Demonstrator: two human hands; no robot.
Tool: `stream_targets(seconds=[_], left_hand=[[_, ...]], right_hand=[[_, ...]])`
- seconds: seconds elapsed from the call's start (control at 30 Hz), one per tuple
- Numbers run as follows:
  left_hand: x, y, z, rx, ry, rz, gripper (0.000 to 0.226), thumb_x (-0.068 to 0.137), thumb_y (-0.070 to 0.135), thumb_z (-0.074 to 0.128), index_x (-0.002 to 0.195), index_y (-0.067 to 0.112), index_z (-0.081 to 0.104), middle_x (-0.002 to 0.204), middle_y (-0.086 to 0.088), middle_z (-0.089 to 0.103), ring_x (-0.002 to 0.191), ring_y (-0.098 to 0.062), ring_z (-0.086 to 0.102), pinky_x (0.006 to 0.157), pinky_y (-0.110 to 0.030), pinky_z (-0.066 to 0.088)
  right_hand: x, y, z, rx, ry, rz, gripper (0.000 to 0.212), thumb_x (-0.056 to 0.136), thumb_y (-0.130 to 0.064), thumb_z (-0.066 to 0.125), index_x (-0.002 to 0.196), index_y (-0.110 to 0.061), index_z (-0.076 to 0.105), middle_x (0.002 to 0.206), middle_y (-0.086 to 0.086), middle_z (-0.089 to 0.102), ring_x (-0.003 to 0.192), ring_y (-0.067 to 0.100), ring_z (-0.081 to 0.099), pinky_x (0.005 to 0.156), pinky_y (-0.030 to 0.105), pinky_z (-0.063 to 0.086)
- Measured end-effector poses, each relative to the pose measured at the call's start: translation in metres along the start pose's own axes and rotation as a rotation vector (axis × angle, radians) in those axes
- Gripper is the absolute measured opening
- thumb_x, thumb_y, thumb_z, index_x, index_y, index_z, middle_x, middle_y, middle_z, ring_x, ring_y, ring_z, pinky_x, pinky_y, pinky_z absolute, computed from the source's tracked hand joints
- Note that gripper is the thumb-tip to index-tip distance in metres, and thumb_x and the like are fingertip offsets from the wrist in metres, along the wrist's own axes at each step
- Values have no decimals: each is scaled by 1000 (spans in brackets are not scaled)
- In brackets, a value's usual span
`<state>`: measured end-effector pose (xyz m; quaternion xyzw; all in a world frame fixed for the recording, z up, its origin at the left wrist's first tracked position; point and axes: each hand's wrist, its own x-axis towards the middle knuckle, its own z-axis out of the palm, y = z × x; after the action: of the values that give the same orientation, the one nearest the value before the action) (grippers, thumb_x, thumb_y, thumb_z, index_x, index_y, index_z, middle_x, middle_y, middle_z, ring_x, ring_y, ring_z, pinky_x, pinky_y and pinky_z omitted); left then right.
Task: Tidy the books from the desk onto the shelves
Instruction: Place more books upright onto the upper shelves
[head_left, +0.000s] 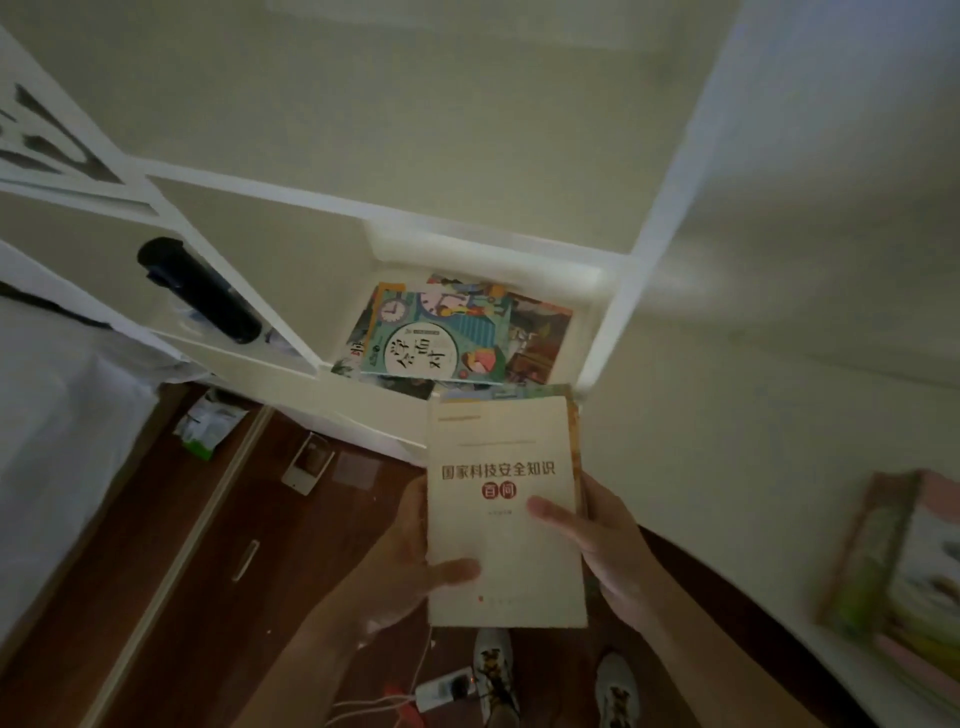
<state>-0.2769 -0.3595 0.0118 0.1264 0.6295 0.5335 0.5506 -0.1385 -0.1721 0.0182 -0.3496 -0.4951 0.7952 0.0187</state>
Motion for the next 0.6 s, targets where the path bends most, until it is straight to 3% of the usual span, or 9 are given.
stream_targets(seconds=[0.07,0.17,0.27,0.37,0.47,0.53,0.6], left_hand=[[4,-9,42,23,-40,-3,92,78,-12,78,147,29,35,136,-6,65,128,-28,63,96,-54,57],[20,-23,106,22,32,-1,77,85,-8,73,148,21,39,133,-7,68,123,-26,66,97,-51,58],[51,-32,165,169,78,113,79,90,11,76,154,27,33,143,-2,60,132,-22,58,106,-51,51],[92,-23,216,352,137,265,72,91,19,75,149,35,36,135,12,61,128,-6,57,105,-30,49],[126,-13,249,437,209,356,58,92,13,75,143,19,48,121,15,67,113,2,64,93,-20,54],[140,-16,257,467,261,362,51,91,13,77,138,10,56,117,13,68,111,6,63,99,-30,55],[145,-23,260,454,295,357,51,88,17,78,135,11,58,124,6,67,122,-5,61,110,-44,49]], right_hand=[[-19,5,-36,-70,-8,0,37,88,-3,71,124,-9,63,116,7,75,104,26,73,81,35,61],[-49,4,-93,-159,48,-23,34,88,-8,72,121,-14,64,115,3,75,103,24,73,83,38,60],[-75,-2,-151,-194,180,-60,32,89,-11,73,118,-21,65,111,-4,76,103,20,73,84,38,60],[-85,-13,-202,-230,314,-143,34,88,-8,74,117,-23,67,109,-10,76,105,10,71,90,34,59],[-86,-18,-233,-191,397,-215,35,88,0,72,112,-23,66,97,-23,74,96,-6,69,80,16,57],[-83,-16,-246,-224,421,-224,33,89,0,71,105,-28,66,91,-24,73,95,-3,69,77,16,57],[-77,-11,-252,-291,403,-258,28,90,1,69,105,-23,67,94,-10,73,98,9,67,85,27,55]])
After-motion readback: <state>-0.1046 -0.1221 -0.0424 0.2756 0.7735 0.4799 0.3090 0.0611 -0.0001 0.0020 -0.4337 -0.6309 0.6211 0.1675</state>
